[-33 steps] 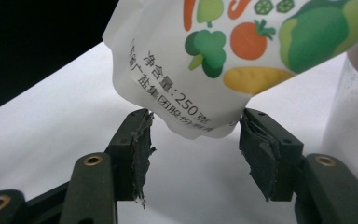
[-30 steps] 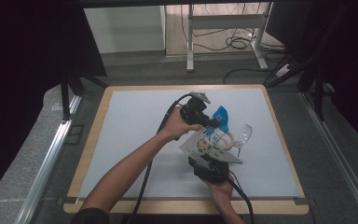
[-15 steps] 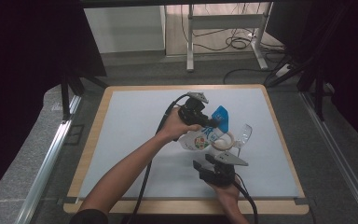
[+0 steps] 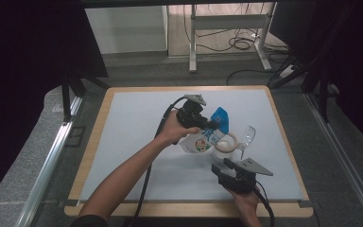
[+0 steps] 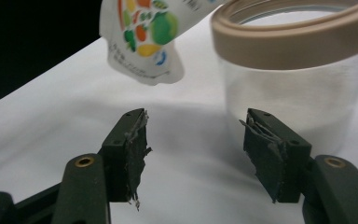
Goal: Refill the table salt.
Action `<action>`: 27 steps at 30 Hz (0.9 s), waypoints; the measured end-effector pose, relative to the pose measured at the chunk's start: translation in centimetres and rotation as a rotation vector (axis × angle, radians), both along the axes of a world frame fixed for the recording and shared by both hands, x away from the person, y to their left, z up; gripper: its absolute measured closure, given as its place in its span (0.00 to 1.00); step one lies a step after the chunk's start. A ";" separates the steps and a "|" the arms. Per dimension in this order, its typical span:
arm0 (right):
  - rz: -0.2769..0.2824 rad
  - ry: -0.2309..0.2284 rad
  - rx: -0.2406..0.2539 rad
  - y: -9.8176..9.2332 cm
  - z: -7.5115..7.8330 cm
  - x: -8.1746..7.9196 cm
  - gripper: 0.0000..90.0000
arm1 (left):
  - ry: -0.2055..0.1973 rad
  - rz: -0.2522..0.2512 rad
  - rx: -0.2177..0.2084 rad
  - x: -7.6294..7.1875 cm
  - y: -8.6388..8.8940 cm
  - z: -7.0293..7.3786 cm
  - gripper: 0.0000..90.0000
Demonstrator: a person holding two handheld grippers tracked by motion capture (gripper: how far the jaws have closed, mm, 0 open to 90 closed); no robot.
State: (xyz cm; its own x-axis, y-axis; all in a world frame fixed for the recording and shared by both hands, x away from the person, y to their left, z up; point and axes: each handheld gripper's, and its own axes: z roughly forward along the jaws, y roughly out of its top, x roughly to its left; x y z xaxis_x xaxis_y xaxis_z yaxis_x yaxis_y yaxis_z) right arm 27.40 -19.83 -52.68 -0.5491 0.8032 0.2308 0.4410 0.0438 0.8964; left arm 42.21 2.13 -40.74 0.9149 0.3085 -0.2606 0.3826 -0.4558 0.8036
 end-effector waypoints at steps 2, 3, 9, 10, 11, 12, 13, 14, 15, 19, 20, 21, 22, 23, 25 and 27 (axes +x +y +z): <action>-0.005 -0.003 0.004 -0.2 0.1 0.1 0.45 | 0.004 0.003 -0.005 0.0 0.1 -0.1 0.99; -0.006 -0.006 0.004 -0.2 0.1 0.1 0.45 | 0.002 0.001 0.000 0.0 0.2 -0.1 0.99; -0.010 -0.015 -0.003 -0.3 0.0 0.1 0.45 | 0.004 0.016 -0.012 0.0 0.8 -0.2 0.99; -0.013 -0.017 -0.005 -0.4 0.0 0.2 0.45 | 0.001 0.017 -0.013 0.0 0.9 -0.2 0.99; -0.017 -0.015 -0.002 -0.5 0.0 0.2 0.45 | -0.001 0.024 -0.015 -0.1 1.1 -0.2 0.99; -0.020 -0.015 0.000 -0.5 0.0 0.2 0.45 | -0.003 0.026 -0.014 -0.1 1.2 -0.3 0.99; -0.022 -0.013 0.002 -0.6 0.1 0.2 0.45 | -0.006 0.029 -0.012 -0.1 1.4 -0.3 0.99; -0.025 -0.014 -0.001 -0.7 0.1 0.2 0.45 | -0.009 0.032 -0.013 -0.2 1.6 -0.3 0.99; -0.027 -0.015 -0.001 -0.8 0.1 0.2 0.45 | -0.011 0.037 -0.014 -0.2 1.9 -0.4 0.99; -0.043 -0.012 0.005 -1.1 0.0 0.2 0.45 | -0.009 0.062 -0.030 -0.3 3.0 -0.6 0.99; -0.048 -0.013 0.005 -1.2 -0.1 0.3 0.45 | -0.010 0.068 -0.031 -0.2 3.3 -0.7 0.99; -0.050 -0.012 0.004 -1.3 -0.1 0.3 0.45 | -0.013 0.075 -0.033 -0.1 3.6 -0.7 0.99; -0.050 -0.012 0.006 -1.3 -0.1 0.3 0.45 | -0.012 0.083 -0.036 -0.1 3.9 -0.7 0.99; -0.053 -0.011 0.005 -1.3 -0.1 0.3 0.45 | -0.012 0.092 -0.039 0.0 4.2 -0.6 0.99; -0.055 -0.013 0.005 -1.4 -0.1 0.4 0.44 | -0.014 0.107 -0.043 0.2 4.8 -0.5 0.99; -0.058 -0.015 0.004 -1.4 0.0 0.4 0.44 | -0.018 0.124 -0.052 0.4 5.5 -0.5 0.99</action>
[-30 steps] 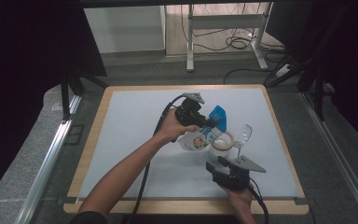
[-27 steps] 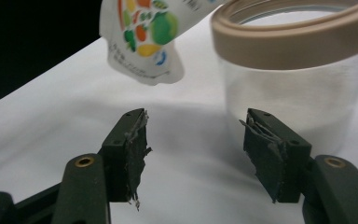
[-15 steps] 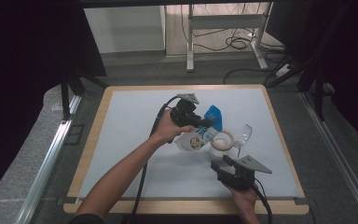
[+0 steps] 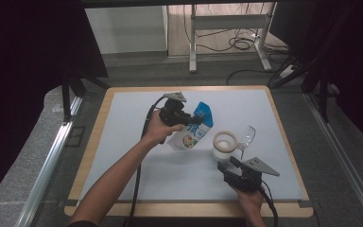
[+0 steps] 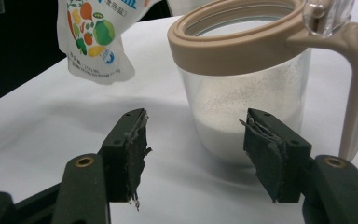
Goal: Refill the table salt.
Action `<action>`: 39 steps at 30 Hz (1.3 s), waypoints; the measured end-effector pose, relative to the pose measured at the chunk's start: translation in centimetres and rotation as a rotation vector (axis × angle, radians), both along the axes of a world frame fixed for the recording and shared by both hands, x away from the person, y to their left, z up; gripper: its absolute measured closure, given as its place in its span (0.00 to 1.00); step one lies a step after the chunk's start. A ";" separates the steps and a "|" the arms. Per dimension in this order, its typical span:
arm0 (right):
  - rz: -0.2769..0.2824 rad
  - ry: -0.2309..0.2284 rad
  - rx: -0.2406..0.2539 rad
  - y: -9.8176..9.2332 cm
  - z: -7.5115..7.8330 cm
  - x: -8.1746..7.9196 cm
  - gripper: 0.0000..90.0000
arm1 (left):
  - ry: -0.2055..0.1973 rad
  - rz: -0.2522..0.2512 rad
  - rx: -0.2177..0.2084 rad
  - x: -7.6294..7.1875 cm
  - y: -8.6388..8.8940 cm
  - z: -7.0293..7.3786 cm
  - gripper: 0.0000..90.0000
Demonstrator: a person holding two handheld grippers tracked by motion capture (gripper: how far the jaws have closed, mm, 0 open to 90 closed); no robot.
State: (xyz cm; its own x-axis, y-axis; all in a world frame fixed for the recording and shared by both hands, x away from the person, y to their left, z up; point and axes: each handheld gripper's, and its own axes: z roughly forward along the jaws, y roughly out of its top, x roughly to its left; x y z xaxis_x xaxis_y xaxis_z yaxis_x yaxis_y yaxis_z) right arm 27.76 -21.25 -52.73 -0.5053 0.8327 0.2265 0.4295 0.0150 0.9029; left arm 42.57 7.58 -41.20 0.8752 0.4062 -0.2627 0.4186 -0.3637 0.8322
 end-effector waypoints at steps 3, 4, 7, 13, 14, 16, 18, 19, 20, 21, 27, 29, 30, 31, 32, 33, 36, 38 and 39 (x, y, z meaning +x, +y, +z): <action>-0.004 0.000 0.004 0.0 0.0 0.0 0.44 | -0.009 0.034 -0.013 0.1 1.4 0.0 0.99; -0.005 -0.002 0.002 -0.1 0.0 0.0 0.45 | -0.010 0.045 -0.019 0.2 1.8 -0.1 0.99; -0.007 -0.003 0.005 -0.2 0.0 0.0 0.44 | -0.006 0.081 -0.034 0.3 3.2 -0.4 0.99; -0.012 0.002 0.006 -0.2 0.0 0.1 0.44 | -0.004 0.143 -0.047 0.5 5.8 -1.0 0.99; -0.013 0.001 0.004 -0.2 0.0 0.2 0.44 | -0.007 0.150 -0.048 0.5 6.0 -1.1 0.99; -0.014 0.001 0.002 -0.2 0.0 0.2 0.44 | -0.005 0.164 -0.061 0.4 6.8 -1.3 0.99; -0.017 -0.001 0.003 -0.3 0.0 0.2 0.44 | -0.009 0.182 -0.065 0.4 7.5 -1.4 0.99; -0.016 -0.002 0.004 -0.3 0.0 0.3 0.44 | -0.008 0.191 -0.069 0.5 7.9 -1.5 0.99; -0.015 -0.002 0.004 -0.3 0.0 0.3 0.44 | -0.010 0.202 -0.071 0.5 8.2 -1.6 0.99; -0.016 -0.003 0.005 -0.3 0.1 0.3 0.44 | -0.011 0.215 -0.077 0.6 8.6 -1.7 0.99; -0.018 0.000 0.006 -0.3 0.1 0.4 0.44 | -0.020 0.281 -0.095 0.9 10.5 -2.1 0.99; -0.018 0.001 0.003 -0.4 0.0 0.4 0.44 | -0.022 0.298 -0.097 1.0 11.1 -2.2 0.99; -0.019 0.004 0.002 -0.3 0.0 0.4 0.44 | -0.021 0.308 -0.100 1.1 11.3 -2.3 0.99; -0.016 0.005 0.002 -0.3 -0.1 0.5 0.44 | -0.024 0.314 -0.101 1.1 11.6 -2.5 0.99; -0.016 0.004 -0.001 -0.3 -0.1 0.5 0.44 | -0.022 0.319 -0.104 1.1 11.7 -2.6 0.99; -0.015 0.006 -0.001 -0.3 -0.1 0.5 0.44 | -0.025 0.325 -0.104 1.1 11.9 -2.8 0.99; -0.016 0.006 0.002 -0.3 -0.1 0.5 0.44 | -0.024 0.342 -0.103 0.9 12.2 -3.4 0.99; -0.015 0.006 -0.001 -0.3 -0.1 0.5 0.44 | -0.026 0.355 -0.098 0.7 12.6 -3.9 0.99; -0.015 0.007 0.001 -0.3 -0.1 0.5 0.44 | -0.024 0.362 -0.104 0.7 12.8 -4.1 0.99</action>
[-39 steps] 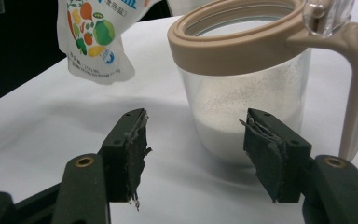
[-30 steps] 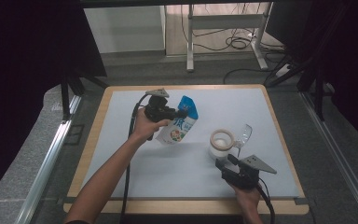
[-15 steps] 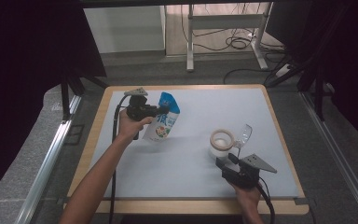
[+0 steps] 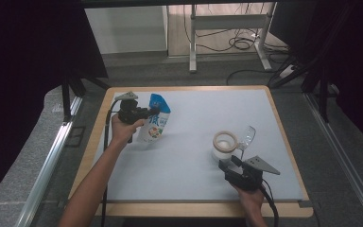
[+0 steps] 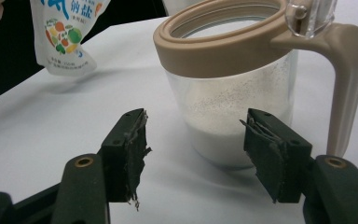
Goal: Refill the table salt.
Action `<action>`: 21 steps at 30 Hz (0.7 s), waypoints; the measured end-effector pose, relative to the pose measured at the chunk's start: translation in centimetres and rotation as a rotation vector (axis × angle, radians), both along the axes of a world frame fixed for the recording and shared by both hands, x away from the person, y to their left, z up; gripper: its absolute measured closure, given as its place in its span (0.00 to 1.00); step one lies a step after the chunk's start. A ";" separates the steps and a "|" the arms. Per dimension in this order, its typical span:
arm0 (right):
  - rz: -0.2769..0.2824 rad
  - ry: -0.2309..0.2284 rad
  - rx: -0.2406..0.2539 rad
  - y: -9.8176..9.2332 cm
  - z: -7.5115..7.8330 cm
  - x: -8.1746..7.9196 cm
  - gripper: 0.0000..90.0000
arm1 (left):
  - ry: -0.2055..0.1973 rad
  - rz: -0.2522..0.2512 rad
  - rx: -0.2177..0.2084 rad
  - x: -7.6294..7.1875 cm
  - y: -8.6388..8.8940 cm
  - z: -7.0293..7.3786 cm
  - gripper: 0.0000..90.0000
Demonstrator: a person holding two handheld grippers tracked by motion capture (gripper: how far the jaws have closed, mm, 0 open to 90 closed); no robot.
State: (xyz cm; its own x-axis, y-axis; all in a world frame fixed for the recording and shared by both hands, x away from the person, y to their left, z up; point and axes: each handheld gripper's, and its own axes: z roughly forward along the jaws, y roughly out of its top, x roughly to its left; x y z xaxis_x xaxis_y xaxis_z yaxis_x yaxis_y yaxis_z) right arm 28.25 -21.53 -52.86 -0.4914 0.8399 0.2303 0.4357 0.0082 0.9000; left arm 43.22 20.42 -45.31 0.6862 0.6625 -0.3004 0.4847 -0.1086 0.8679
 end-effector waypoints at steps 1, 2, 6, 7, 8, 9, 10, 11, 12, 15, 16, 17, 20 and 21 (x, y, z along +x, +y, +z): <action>0.000 0.001 0.000 0.0 0.0 0.0 0.44 | 0.001 0.006 -0.005 -0.1 0.3 -0.2 0.99; 0.000 0.001 0.000 0.0 0.0 0.0 0.44 | -0.002 0.016 -0.005 -0.2 0.5 -0.4 0.99; 0.003 0.001 -0.006 0.0 -0.1 0.1 0.44 | -0.001 0.045 -0.003 -0.7 1.4 -0.9 0.99; 0.003 0.002 -0.006 0.0 -0.1 0.1 0.44 | -0.004 0.049 -0.006 -0.9 1.6 -1.0 0.99; 0.003 0.000 -0.007 0.1 -0.1 0.1 0.44 | -0.008 0.056 -0.009 -1.0 1.9 -1.1 0.99; 0.004 0.002 -0.009 0.1 -0.1 0.1 0.44 | -0.012 0.065 -0.009 -1.1 2.1 -1.1 0.99; 0.004 0.003 -0.008 0.1 -0.1 0.1 0.44 | -0.013 0.072 -0.011 -1.3 2.3 -1.1 0.99; 0.004 0.003 -0.007 0.1 -0.1 0.1 0.44 | -0.016 0.081 -0.011 -1.4 2.5 -1.1 0.99; 0.004 0.002 -0.009 0.1 -0.1 0.1 0.44 | -0.017 0.085 -0.014 -1.6 2.8 -1.2 0.99; 0.004 -0.001 -0.007 0.1 -0.1 0.1 0.44 | -0.022 0.101 -0.013 -2.0 3.4 -1.3 0.99; 0.004 0.000 -0.007 0.1 0.0 0.1 0.44 | -0.027 0.106 -0.011 -2.2 3.6 -1.3 0.98; 0.002 -0.002 -0.006 0.1 0.0 0.1 0.44 | -0.029 0.108 -0.009 -2.3 3.7 -1.3 0.98; 0.001 -0.001 -0.002 0.1 0.1 0.1 0.44 | -0.040 0.117 0.005 -2.8 4.1 -1.3 0.98; 0.001 -0.002 -0.002 0.0 0.1 0.1 0.44 | -0.042 0.119 0.007 -2.9 4.2 -1.4 0.98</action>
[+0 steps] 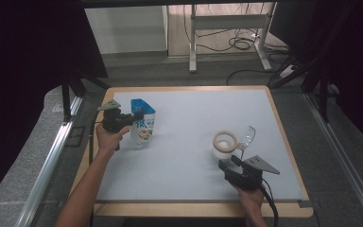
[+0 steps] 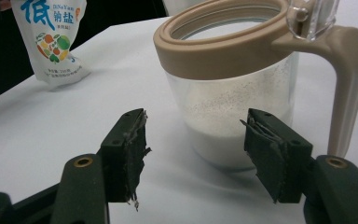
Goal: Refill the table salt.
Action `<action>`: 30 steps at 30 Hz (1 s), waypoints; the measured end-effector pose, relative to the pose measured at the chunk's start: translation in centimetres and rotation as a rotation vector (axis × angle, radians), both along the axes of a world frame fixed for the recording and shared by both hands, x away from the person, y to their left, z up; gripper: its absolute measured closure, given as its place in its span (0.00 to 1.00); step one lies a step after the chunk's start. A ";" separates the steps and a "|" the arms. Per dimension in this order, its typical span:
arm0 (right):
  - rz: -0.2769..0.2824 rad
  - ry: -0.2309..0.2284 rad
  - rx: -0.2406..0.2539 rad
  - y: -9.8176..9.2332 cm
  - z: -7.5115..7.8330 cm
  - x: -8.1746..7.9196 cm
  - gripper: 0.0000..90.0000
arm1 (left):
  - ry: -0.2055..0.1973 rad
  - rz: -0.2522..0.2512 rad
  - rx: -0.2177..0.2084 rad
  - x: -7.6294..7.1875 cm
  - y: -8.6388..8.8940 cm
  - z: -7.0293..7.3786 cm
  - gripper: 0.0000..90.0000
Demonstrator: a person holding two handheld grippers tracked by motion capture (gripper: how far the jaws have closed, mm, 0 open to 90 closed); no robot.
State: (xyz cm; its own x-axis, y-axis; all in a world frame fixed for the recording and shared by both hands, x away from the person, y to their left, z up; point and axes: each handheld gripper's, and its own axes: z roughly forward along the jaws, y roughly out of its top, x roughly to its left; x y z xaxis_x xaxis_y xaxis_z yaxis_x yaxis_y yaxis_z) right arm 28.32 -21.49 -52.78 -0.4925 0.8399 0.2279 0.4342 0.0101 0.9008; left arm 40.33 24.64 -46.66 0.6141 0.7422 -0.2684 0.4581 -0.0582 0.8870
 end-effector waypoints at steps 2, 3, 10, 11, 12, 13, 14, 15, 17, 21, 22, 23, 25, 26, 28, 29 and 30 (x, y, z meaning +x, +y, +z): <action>-0.001 -0.003 -0.001 0.0 0.1 0.0 0.44 | 0.001 0.001 -0.006 -0.3 0.4 -0.1 0.98; -0.001 -0.005 0.000 0.0 0.1 0.0 0.44 | -0.001 0.004 -0.003 -0.5 0.6 -0.2 0.98; -0.005 -0.005 0.003 -0.2 0.2 0.0 0.44 | -0.008 0.016 -0.007 -1.3 1.8 -0.5 0.97; -0.005 -0.006 0.004 -0.2 0.2 0.1 0.44 | -0.010 0.014 -0.011 -1.4 1.9 -0.6 0.96; -0.005 -0.006 0.004 -0.2 0.2 0.1 0.44 | -0.014 0.012 -0.009 -1.5 2.0 -0.7 0.96; -0.006 -0.006 0.003 -0.2 0.2 0.1 0.44 | -0.014 0.013 -0.011 -1.6 2.0 -0.7 0.96; -0.005 -0.008 0.001 -0.2 0.1 0.1 0.44 | -0.015 0.011 -0.013 -1.7 2.1 -0.7 0.95; -0.005 -0.007 0.002 -0.2 0.1 0.1 0.43 | -0.018 0.009 -0.016 -1.9 2.1 -0.8 0.95; -0.006 -0.007 0.002 -0.2 0.1 0.1 0.43 | -0.023 0.014 -0.014 -2.0 2.1 -0.8 0.92; -0.004 -0.007 0.005 -0.1 0.2 0.0 0.43 | -0.043 0.021 0.007 -2.1 2.0 -0.9 0.81; -0.004 -0.009 0.004 -0.2 0.3 0.0 0.43 | -0.043 0.021 0.008 -2.2 2.0 -0.9 0.78; -0.003 -0.010 0.002 -0.2 0.3 0.0 0.43 | -0.041 0.020 0.007 -2.2 2.0 -0.9 0.75; -0.005 -0.008 0.005 -0.2 0.3 0.0 0.43 | -0.033 0.025 0.003 -2.2 2.1 -1.0 0.68; -0.005 -0.012 0.003 -0.3 0.3 0.1 0.43 | -0.031 0.022 0.000 -2.3 2.2 -1.1 0.66; -0.007 -0.011 0.007 -0.4 0.3 0.1 0.43 | -0.031 0.024 0.003 -2.4 2.2 -1.4 0.63; -0.008 -0.013 0.006 -0.4 0.4 0.1 0.43 | -0.030 0.024 0.006 -2.5 2.2 -1.5 0.62; -0.009 -0.017 0.005 -0.4 0.4 0.1 0.43 | -0.025 0.021 0.004 -2.5 2.2 -1.6 0.60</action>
State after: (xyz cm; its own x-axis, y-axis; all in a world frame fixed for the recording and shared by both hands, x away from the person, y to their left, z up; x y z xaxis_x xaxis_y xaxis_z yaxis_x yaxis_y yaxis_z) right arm 28.40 -21.94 -52.39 -0.4885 0.8433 0.2240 0.4191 0.0017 0.9079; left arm 37.80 26.84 -48.24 0.6047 0.7561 -0.2504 0.4371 -0.0522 0.8979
